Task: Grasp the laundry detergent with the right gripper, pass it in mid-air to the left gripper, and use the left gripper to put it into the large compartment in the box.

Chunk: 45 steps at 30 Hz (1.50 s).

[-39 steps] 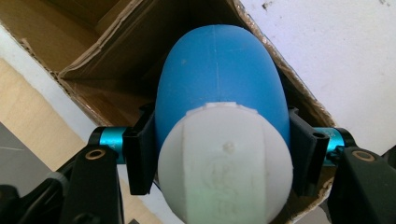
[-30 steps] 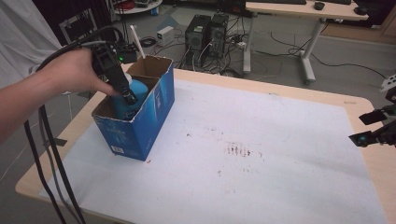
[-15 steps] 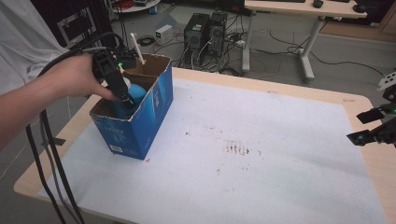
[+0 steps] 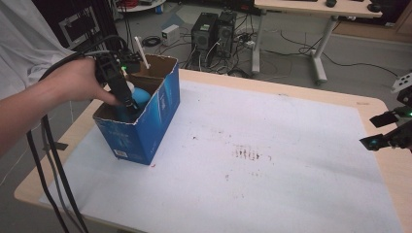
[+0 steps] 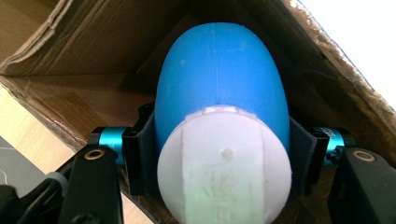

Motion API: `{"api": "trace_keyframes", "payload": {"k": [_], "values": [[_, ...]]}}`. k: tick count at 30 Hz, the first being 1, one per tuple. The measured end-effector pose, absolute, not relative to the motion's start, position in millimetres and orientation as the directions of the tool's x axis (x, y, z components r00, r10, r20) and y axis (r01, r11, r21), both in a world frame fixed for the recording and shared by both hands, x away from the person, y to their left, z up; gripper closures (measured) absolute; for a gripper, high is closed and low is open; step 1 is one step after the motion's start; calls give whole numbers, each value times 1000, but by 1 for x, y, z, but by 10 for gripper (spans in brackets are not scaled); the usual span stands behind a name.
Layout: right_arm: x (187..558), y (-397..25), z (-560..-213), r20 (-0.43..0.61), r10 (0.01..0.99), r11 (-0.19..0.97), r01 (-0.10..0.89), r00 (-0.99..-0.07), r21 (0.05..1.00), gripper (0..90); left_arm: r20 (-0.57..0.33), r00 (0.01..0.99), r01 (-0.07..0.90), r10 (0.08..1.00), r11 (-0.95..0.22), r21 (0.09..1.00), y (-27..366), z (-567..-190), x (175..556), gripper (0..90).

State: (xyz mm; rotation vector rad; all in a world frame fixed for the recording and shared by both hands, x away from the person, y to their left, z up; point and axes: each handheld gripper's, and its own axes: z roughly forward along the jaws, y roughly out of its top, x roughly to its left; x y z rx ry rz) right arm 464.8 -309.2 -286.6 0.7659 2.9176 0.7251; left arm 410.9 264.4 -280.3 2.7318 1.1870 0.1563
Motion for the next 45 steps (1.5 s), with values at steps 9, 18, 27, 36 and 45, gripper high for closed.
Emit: {"api": "trace_keyframes", "payload": {"k": [9, 18, 27, 36, 45], "values": [[465, -308, -287, 78, 470, 771, 452, -879, 448, 127, 32, 681, 715, 731, -674, 186, 265, -281, 410, 377], [464, -309, -287, 78, 470, 770, 452, -879, 451, 127, 32, 688, 711, 725, -681, 175, 265, -280, 410, 376], [463, -308, -287, 78, 471, 770, 453, -879, 450, 127, 39, 692, 706, 721, -687, 171, 264, -280, 410, 373], [461, -308, -286, 80, 466, 772, 449, -881, 449, 127, 46, 703, 695, 710, -699, 170, 264, -276, 409, 288], [460, -308, -284, 74, 461, 773, 442, -884, 455, 127, 55, 713, 685, 699, -711, 156, 264, -267, 406, 223]]}}
